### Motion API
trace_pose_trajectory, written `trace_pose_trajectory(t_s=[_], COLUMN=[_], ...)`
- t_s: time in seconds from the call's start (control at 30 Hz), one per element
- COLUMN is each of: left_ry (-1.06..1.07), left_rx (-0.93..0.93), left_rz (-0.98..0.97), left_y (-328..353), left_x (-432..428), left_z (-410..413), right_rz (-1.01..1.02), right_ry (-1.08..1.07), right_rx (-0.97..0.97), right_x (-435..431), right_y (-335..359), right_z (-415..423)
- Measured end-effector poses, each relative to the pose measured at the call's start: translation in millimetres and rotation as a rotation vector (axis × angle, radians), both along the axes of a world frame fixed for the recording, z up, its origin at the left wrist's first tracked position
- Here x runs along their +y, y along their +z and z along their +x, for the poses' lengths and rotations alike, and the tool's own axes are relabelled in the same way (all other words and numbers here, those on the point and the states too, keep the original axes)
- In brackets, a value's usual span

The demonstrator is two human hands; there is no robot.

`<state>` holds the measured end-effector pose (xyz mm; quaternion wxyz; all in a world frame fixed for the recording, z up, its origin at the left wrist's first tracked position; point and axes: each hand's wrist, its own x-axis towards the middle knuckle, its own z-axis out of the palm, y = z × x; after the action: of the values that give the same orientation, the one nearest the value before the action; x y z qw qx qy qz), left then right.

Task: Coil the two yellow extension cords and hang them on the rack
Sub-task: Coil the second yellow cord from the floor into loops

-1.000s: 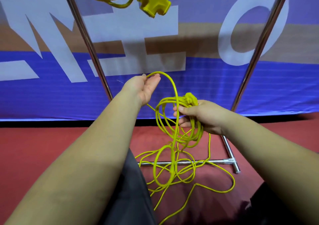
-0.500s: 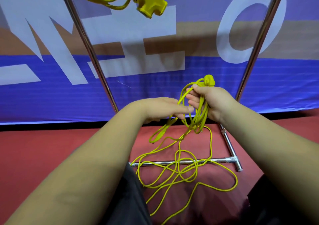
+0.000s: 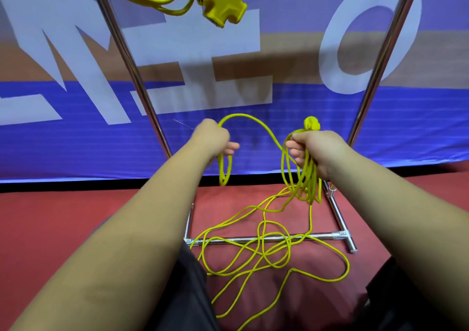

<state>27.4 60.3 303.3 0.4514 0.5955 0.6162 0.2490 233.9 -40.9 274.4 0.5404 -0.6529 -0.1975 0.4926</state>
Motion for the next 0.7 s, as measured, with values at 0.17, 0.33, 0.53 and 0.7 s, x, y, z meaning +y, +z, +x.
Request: trace_pose_trajectory(t_s=[0.17, 0.33, 0.53, 0.7], left_ry=[0.109, -0.585, -1.069, -1.176], left_rx=[0.797, 0.965, 0.871, 1.107], left_rz=[0.101, 0.063, -0.003, -0.025], left_y=[-14, -45, -119, -139], left_x=[25, -10, -51, -47], left_z=[-29, -8, 30, 29], right_rz=[-0.007, 0.077, 0.203, 0.28], right_ry=[0.048, 0.216, 0.225, 0.173], right_rx=[-0.074, 0.012, 0.278, 0.332], right_x=[-5, -13, -25, -33], right_y=[2, 18, 31, 40], right_z=[12, 18, 28, 40])
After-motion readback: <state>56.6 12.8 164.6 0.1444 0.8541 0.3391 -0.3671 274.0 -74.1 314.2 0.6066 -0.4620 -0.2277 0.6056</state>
